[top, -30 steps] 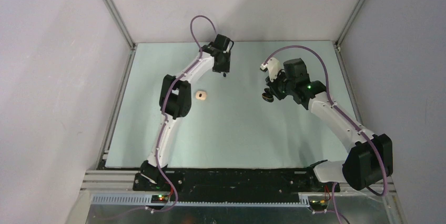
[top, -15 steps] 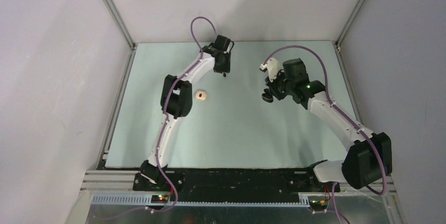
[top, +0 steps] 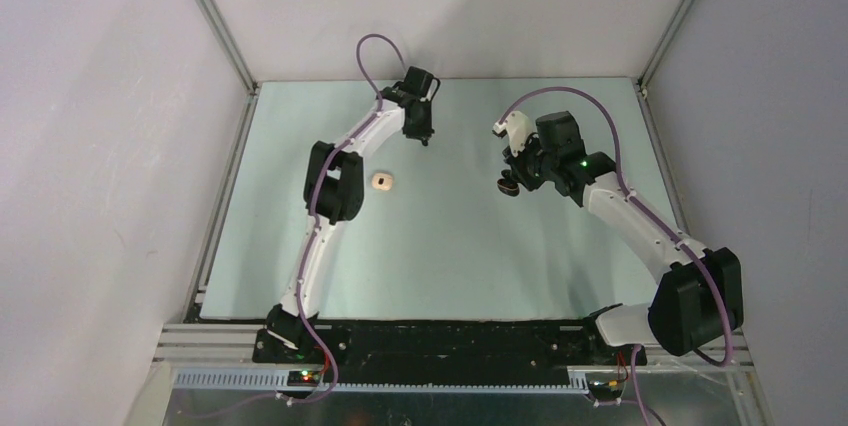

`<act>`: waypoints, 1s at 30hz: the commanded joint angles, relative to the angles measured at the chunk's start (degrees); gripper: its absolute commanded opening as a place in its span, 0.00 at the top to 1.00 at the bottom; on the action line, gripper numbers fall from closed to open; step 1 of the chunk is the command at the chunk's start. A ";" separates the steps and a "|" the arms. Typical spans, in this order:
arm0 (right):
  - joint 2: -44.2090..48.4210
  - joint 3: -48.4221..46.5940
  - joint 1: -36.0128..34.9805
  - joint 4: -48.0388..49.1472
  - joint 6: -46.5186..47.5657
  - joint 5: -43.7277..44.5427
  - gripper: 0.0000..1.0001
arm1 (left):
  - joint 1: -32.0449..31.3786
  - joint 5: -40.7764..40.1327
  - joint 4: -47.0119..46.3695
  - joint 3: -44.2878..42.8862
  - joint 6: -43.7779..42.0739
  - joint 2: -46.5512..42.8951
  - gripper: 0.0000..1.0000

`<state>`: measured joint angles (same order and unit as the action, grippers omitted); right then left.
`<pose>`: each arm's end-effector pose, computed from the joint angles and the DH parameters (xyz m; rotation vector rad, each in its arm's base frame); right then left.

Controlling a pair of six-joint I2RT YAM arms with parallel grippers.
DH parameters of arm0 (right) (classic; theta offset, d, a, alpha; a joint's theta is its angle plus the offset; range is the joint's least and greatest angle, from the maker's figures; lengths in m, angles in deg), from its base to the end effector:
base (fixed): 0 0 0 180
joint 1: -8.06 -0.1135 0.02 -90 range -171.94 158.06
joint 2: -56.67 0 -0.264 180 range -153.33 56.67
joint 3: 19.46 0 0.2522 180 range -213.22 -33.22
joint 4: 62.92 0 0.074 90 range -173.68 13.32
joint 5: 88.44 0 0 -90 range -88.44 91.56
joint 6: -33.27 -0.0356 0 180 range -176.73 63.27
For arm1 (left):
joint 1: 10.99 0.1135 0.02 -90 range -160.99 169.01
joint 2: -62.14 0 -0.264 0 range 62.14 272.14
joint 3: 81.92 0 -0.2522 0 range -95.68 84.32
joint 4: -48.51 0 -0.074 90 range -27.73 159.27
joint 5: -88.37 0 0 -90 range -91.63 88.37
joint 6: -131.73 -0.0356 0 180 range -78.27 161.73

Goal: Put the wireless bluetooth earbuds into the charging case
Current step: Pick up the earbud from the center of the board.

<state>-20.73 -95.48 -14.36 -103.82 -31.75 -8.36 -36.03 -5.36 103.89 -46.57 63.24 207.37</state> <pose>0.2706 0.1183 0.2917 -1.0053 2.0705 0.1768 0.4996 -0.2308 0.1707 0.0534 2.5607 -0.2332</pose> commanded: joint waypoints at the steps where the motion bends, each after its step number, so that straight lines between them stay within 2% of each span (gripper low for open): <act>1: -0.10 -2.25 -0.26 1.82 -1.06 0.27 1.00 | 0.51 -0.07 -0.64 -0.58 0.77 -0.46 0.74; 7: -0.39 -2.31 -0.36 2.50 -1.08 0.16 1.00 | 0.45 2.52 -0.18 1.13 -0.50 -1.32 0.74; 13: -0.64 -2.69 -0.34 3.03 -1.00 -0.02 1.00 | 0.04 3.24 0.21 4.48 0.07 -3.00 0.69; 20: -0.27 -2.69 -0.31 2.60 -0.99 -0.17 1.00 | -0.20 3.01 0.24 5.01 -0.81 -3.36 0.85; 23: 0.01 -2.69 -0.30 2.45 -0.98 -0.25 1.00 | -0.39 4.31 0.13 6.35 -2.66 -4.68 0.98; 26: 0.20 -2.72 -0.27 2.57 -0.85 -0.05 1.00 | -0.73 9.01 0.11 10.37 -6.13 -7.64 1.00; 30: 0.39 -2.70 -0.07 1.14 -0.29 -0.86 1.00 | -1.32 17.33 0.04 19.94 -17.44 -17.79 1.00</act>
<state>-21.57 -95.61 -14.46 -102.60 -31.89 -8.38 -36.25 3.04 102.23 -33.43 56.84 200.18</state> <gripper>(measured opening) 0.134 0.034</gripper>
